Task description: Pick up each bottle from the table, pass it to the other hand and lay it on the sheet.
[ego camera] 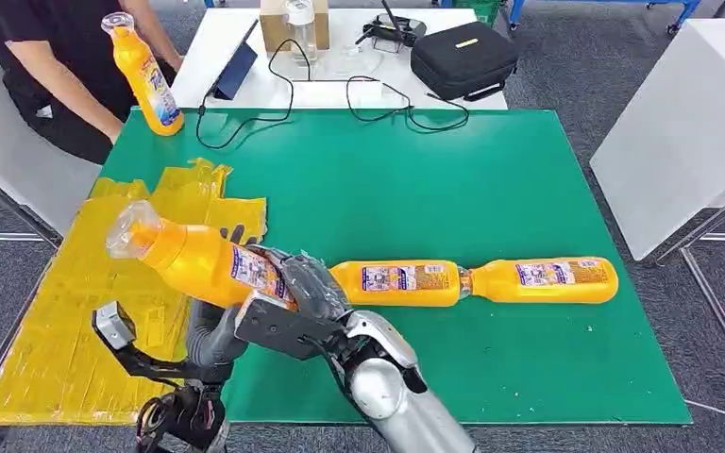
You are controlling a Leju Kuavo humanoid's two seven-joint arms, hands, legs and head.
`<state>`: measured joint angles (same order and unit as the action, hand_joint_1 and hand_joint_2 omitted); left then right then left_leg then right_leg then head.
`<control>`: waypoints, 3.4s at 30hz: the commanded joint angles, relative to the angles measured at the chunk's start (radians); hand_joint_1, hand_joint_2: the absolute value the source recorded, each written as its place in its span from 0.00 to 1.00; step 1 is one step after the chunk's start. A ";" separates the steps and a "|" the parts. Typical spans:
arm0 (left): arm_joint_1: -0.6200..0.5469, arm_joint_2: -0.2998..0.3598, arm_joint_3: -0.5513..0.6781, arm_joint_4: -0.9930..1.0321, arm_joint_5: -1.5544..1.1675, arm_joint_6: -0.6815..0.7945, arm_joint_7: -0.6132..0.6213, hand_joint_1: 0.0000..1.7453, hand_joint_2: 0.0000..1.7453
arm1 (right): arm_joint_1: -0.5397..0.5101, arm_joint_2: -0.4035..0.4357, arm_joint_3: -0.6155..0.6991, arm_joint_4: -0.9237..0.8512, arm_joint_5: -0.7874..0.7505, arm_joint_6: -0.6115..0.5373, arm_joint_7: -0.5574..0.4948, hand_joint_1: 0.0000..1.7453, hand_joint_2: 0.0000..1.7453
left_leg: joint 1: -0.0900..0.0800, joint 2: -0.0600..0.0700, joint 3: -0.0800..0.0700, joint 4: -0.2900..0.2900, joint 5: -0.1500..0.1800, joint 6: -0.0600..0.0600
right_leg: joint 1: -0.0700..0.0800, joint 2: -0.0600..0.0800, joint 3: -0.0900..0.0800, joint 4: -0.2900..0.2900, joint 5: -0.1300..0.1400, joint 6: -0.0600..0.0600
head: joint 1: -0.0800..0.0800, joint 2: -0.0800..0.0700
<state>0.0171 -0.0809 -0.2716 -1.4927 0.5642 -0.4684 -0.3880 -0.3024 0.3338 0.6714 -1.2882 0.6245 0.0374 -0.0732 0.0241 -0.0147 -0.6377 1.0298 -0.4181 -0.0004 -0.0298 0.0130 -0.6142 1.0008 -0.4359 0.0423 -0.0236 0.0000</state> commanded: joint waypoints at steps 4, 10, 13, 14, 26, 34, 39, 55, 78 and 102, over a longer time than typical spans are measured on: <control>0.016 0.007 -0.080 -0.057 -0.018 0.004 0.023 0.00 1.00 | -0.053 -0.007 0.074 0.167 0.017 0.011 0.038 1.00 1.00 | 0.000 0.002 0.007 -0.001 -0.002 0.002 | 0.001 -0.001 0.007 -0.002 -0.001 -0.003 | 0.000 0.000; 0.040 0.016 -0.091 -0.142 -0.086 0.065 0.036 0.00 1.00 | -0.070 0.008 0.116 0.304 0.033 0.006 0.081 1.00 1.00 | 0.000 0.001 0.005 -0.001 -0.002 0.001 | 0.001 -0.001 0.005 -0.002 -0.001 -0.003 | 0.000 0.000; 0.033 0.010 -0.092 -0.158 -0.113 0.090 0.040 0.00 1.00 | -0.074 0.006 0.117 0.328 0.041 0.000 0.094 1.00 1.00 | 0.000 -0.001 0.005 -0.001 -0.001 0.001 | 0.001 -0.003 0.005 -0.002 -0.001 -0.003 | 0.000 0.000; 0.025 0.007 -0.089 -0.157 -0.120 0.098 0.043 0.00 1.00 | -0.073 0.004 0.131 0.336 0.050 0.005 0.101 1.00 1.00 | 0.001 -0.001 0.006 -0.002 -0.001 0.002 | 0.002 -0.004 0.007 -0.003 -0.002 -0.004 | 0.000 0.000; -0.001 -0.008 -0.029 -0.137 -0.292 0.193 0.032 0.00 1.00 | -0.077 0.015 0.367 0.443 0.138 0.003 0.176 1.00 1.00 | 0.000 0.001 0.005 -0.002 0.000 0.001 | 0.001 -0.003 0.004 -0.003 -0.002 -0.003 | 0.000 0.000; -0.014 -0.011 -0.013 -0.107 -0.262 0.193 0.024 0.00 1.00 | -0.077 0.015 0.368 0.435 0.139 0.006 0.177 1.00 1.00 | 0.001 -0.002 0.008 -0.003 0.000 0.002 | 0.002 -0.006 0.007 -0.005 -0.003 -0.004 | 0.000 0.000; -0.004 0.001 0.008 -0.116 -0.222 0.194 0.011 1.00 1.00 | -0.080 0.015 0.374 0.428 0.139 0.008 0.175 1.00 1.00 | 0.001 0.001 0.004 -0.003 0.000 0.001 | 0.002 -0.003 0.002 -0.004 -0.001 -0.003 | 0.000 0.000; -0.001 -0.007 0.023 -0.118 -0.203 0.206 0.008 1.00 1.00 | -0.132 0.015 0.438 0.440 0.048 -0.014 0.187 1.00 1.00 | 0.001 0.002 0.004 -0.003 0.000 0.001 | 0.002 -0.001 0.001 -0.003 -0.001 -0.003 | 0.000 0.000; 0.060 -0.012 0.330 -0.146 -0.360 0.341 -0.057 1.00 1.00 | 0.167 -0.149 -0.031 -0.243 0.168 -0.096 0.079 0.00 0.00 | 0.001 0.005 0.005 -0.001 -0.002 0.002 | 0.002 0.001 0.004 -0.003 -0.002 -0.004 | 0.000 0.000; -0.027 0.041 0.298 0.089 -1.434 1.167 -0.084 1.00 1.00 | 0.185 -0.175 -0.053 -0.324 0.132 -0.106 0.027 0.00 0.00 | 0.000 0.002 0.004 -0.003 -0.001 0.001 | 0.001 0.001 0.002 -0.003 -0.001 -0.004 | 0.000 0.000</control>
<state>0.1146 -0.0771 0.0782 -1.6790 -0.4086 0.4293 -0.5383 -0.0871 0.2064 0.6184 -1.5877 0.7806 -0.0820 -0.0366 0.0246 -0.0088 -0.6412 1.0297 -0.4191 -0.0016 -0.0295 0.0201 -0.6207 1.0008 -0.4353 0.0416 -0.0236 0.0000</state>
